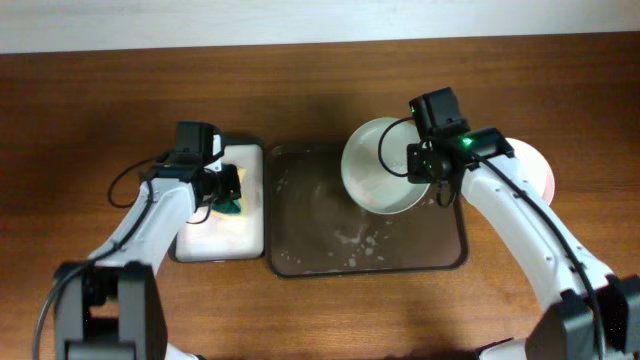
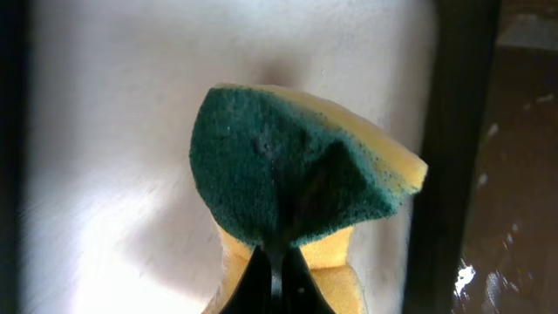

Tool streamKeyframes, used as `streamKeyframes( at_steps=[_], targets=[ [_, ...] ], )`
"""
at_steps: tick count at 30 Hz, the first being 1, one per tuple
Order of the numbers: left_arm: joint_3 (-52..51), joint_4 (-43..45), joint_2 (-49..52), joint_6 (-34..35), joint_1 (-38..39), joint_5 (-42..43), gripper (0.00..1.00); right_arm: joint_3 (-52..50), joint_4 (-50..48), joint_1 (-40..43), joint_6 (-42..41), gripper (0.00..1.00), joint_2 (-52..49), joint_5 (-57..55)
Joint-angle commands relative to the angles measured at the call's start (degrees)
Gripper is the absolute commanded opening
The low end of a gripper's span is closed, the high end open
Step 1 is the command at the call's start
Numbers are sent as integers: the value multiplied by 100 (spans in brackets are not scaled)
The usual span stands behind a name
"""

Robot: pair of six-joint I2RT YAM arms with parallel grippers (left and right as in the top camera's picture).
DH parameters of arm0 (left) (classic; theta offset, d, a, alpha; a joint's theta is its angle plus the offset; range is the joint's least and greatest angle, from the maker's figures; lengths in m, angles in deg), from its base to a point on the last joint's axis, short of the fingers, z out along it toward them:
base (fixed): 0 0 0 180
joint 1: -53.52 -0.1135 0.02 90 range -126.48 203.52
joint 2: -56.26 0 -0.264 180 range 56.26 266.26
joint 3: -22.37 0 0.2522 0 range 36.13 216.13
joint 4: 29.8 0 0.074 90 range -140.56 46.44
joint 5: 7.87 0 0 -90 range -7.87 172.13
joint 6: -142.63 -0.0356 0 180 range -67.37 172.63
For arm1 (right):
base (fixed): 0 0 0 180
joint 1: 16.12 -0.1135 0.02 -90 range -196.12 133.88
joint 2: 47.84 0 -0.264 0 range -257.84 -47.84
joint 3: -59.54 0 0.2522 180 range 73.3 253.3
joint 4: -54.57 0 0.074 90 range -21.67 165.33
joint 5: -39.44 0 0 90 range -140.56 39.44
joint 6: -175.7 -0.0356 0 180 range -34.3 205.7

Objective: Clean dirty plates on tray and stack at the side

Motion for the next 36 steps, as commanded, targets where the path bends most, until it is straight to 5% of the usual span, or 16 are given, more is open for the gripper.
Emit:
streamKeyframes(
  at_steps=[1, 2, 4, 5, 9, 11, 16, 27, 30, 36],
  targets=[
    [-55, 168, 428, -170, -13, 267, 0, 122, -2, -221, 286, 4, 313, -1152],
    [-55, 181, 466, -170, -13, 267, 13, 122, -2, -407, 428, 4, 313, -1543],
    [-46, 181, 463, -170, -13, 267, 56, 122, -20, -741, 428, 4, 313, -2127],
    [-31, 155, 431, -168, -13, 295, 67, 122, -46, -1064, 428, 4, 313, -2570],
    [190, -243, -157, -168, -26, 284, 76, 122, -48, -1753, 426, 4, 313, -3202],
    [201, -278, -789, -166, -26, 284, 100, 122, -48, -2159, 424, 4, 313, -3679],
    [201, -610, -1097, -168, -26, 282, 100, 122, -131, -2852, 361, 4, 313, -5060],
    [199, -640, -1097, -168, -26, 238, 99, 122, -376, -3040, 358, 4, 313, -5171],
    [201, -660, -1097, -170, -26, 240, 100, 122, -557, -2505, -127, 4, 310, -4170],
    [199, -704, -1097, -168, -26, 238, 100, 122, -389, -90, -702, 4, 310, -514]
  ],
)
